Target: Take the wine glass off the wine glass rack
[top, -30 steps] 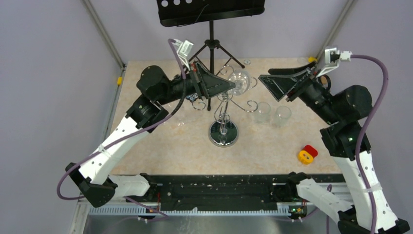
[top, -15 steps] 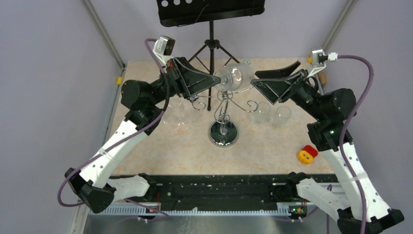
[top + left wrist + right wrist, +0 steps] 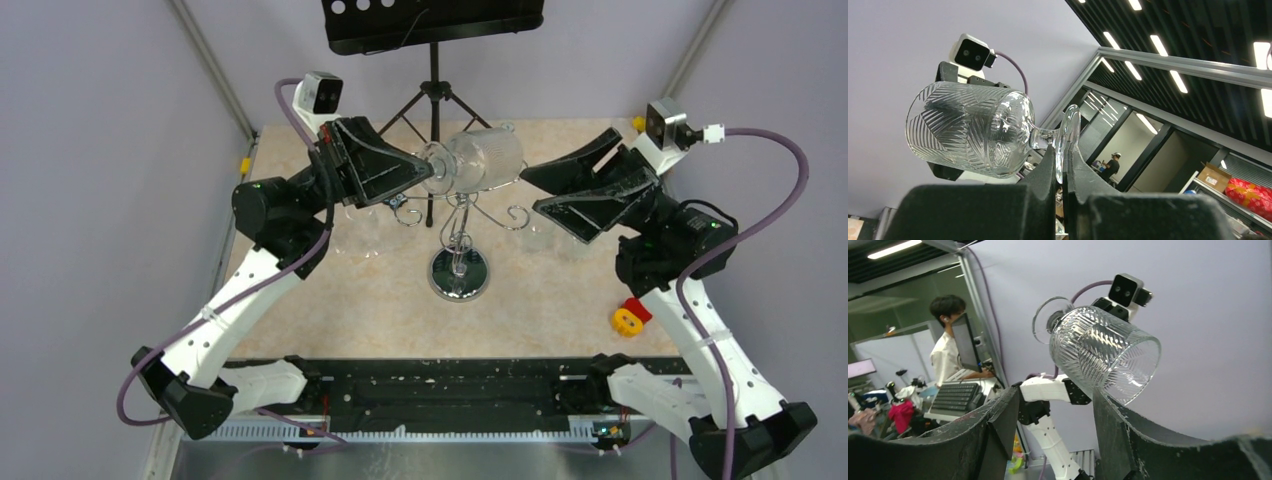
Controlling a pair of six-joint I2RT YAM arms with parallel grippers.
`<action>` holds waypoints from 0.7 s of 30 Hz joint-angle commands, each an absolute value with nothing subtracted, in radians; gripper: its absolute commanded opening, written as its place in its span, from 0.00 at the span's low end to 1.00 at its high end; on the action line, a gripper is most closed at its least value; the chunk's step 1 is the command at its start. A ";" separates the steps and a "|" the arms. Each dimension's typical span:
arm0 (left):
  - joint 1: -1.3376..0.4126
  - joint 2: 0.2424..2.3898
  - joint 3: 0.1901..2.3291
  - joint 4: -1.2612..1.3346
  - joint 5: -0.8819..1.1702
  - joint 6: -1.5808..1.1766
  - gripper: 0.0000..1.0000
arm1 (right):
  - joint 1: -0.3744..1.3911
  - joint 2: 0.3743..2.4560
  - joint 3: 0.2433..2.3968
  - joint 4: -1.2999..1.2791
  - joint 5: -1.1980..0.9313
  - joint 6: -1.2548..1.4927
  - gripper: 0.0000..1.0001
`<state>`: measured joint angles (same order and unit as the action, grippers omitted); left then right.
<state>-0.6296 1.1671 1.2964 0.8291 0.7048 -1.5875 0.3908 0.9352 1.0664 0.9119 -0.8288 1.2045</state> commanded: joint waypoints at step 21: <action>-0.640 1.166 1.297 0.969 0.696 -1.651 0.00 | 0.476 1.052 1.149 1.171 -0.935 1.223 0.64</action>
